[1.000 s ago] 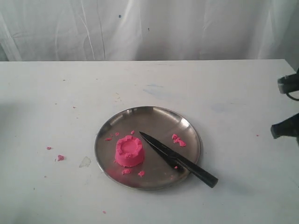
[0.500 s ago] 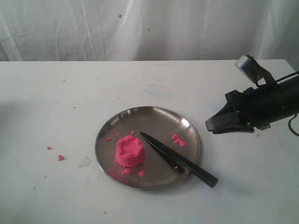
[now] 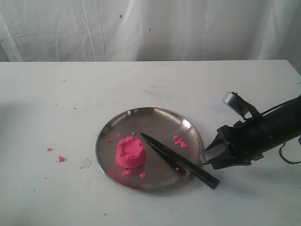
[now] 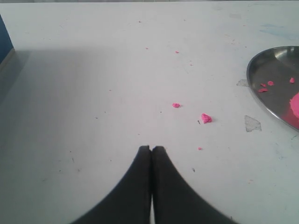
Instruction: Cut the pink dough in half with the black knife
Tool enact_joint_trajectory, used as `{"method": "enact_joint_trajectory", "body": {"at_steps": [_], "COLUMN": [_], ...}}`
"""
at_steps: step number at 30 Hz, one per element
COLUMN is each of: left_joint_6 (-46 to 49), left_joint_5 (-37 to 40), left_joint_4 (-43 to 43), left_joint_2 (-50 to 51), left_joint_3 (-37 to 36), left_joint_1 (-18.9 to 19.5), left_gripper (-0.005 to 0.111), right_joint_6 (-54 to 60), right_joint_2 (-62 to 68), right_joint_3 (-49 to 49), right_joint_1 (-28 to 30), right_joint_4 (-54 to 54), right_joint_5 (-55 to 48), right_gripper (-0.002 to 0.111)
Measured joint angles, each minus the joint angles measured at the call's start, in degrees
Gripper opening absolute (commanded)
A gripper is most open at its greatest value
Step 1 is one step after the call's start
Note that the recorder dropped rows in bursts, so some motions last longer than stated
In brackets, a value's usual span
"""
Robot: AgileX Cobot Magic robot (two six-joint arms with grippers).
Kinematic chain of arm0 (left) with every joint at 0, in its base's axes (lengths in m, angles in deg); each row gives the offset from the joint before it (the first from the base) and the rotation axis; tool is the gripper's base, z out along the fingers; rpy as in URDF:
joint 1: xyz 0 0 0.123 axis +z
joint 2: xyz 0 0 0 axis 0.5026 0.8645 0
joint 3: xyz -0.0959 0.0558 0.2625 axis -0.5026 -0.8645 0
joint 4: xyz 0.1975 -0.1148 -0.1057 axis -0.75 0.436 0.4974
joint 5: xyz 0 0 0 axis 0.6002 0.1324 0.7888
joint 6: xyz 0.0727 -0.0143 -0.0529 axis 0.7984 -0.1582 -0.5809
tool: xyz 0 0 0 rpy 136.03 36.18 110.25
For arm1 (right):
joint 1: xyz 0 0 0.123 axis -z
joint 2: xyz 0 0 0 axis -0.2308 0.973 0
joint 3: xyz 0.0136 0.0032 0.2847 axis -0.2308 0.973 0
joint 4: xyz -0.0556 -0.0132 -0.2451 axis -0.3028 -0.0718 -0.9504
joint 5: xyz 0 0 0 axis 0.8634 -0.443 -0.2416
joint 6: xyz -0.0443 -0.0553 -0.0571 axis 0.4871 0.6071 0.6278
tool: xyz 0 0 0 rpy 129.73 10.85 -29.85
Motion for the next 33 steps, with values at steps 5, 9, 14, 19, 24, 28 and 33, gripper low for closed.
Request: {"method": "enact_joint_trajectory", "body": {"at_steps": [5,9,14,19,24,28,33], "left_joint_6": [0.0,0.0,0.0,0.0,0.0,0.0,0.0], "left_joint_5": [0.0,0.0,0.0,0.0,0.0,0.0,0.0], "left_joint_4": [0.0,0.0,0.0,0.0,0.0,0.0,0.0], "left_joint_2": [0.0,0.0,0.0,0.0,0.0,0.0,0.0], "left_joint_3": [0.0,0.0,0.0,0.0,0.0,0.0,0.0], "left_joint_1": [0.0,0.0,0.0,0.0,0.0,0.0,0.0], "left_gripper": [0.0,0.0,0.0,0.0,0.0,0.0,0.0], "right_joint_6": [0.0,0.0,0.1,0.2,0.3,1.4,3.1], "right_joint_2": [1.7,3.4,4.9,6.6,6.6,6.6,6.6], "right_joint_3": [0.0,0.0,0.1,0.1,0.1,0.1,0.1], "right_joint_1": [-0.1,-0.1,-0.3,-0.7,-0.7,-0.7,-0.7], "right_joint_4": [-0.6,-0.8,-1.3,-1.5,-1.5,-1.5,-1.5], "right_joint_5": [-0.6,-0.6,-0.9,-1.1,-1.5,-2.6,-2.7], "right_gripper": [0.047,0.047,0.047,0.045,0.029,0.017,0.002]}}
